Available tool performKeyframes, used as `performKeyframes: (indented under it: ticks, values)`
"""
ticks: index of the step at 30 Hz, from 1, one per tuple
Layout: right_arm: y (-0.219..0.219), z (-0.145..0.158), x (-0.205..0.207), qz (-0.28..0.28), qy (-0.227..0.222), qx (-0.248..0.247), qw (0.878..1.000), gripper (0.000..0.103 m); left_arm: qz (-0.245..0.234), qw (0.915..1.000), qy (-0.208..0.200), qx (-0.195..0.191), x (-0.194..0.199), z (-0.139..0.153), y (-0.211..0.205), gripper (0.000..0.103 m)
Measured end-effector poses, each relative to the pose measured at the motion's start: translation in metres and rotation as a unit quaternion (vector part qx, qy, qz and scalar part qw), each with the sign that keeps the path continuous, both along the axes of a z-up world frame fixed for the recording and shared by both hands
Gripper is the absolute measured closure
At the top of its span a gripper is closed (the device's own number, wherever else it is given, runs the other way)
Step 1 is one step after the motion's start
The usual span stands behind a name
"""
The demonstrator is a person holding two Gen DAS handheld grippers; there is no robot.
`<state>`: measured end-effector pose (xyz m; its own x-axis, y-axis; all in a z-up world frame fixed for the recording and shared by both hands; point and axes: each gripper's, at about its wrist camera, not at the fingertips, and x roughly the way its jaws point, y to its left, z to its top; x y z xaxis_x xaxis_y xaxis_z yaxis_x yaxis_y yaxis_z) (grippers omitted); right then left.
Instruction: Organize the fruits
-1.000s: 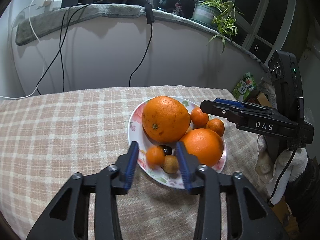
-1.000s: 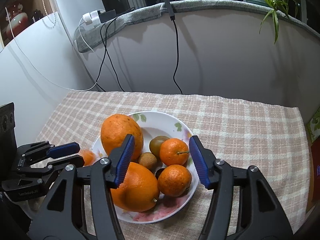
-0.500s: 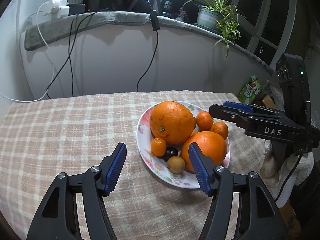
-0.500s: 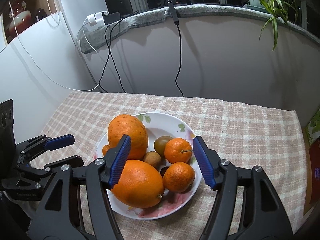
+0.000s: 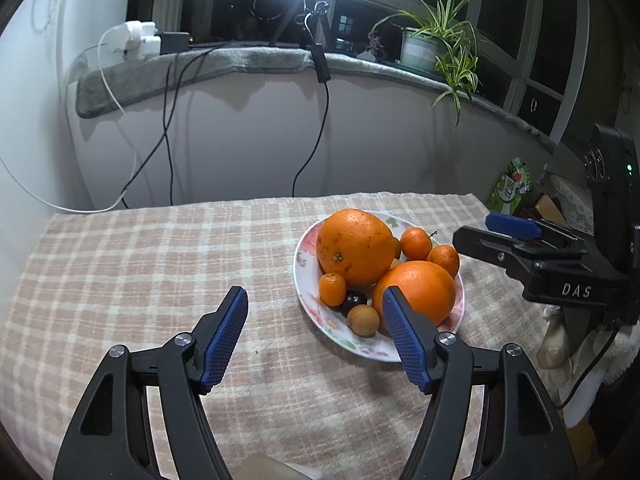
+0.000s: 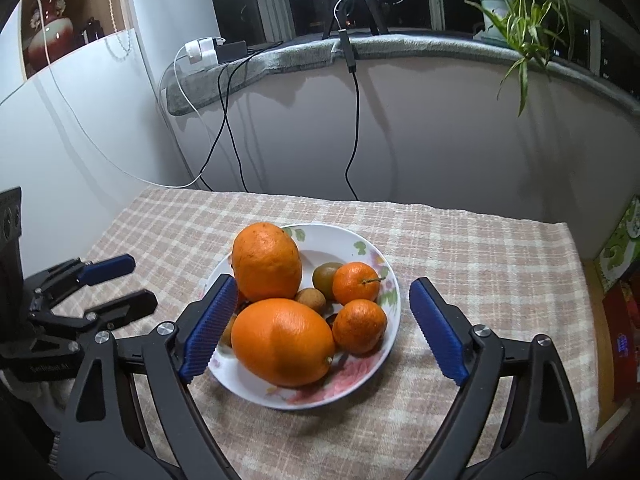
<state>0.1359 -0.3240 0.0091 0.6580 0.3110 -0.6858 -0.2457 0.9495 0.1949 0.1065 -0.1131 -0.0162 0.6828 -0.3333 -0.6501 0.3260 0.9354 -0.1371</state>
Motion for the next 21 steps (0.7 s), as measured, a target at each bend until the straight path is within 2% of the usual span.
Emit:
performKeyframes:
  ticks: [6, 21]
  values:
    - [-0.001, 0.004, -0.018, -0.017, -0.017, -0.018, 1.000, 0.013, 0.018, 0.9997, -0.016, 0.008, -0.013, 0.003, 0.005, 0.025]
    - [-0.012, 0.003, -0.036, -0.046, -0.014, -0.007, 0.999, 0.012, 0.035, 0.9990, -0.023, 0.013, -0.026, 0.006, 0.010, 0.022]
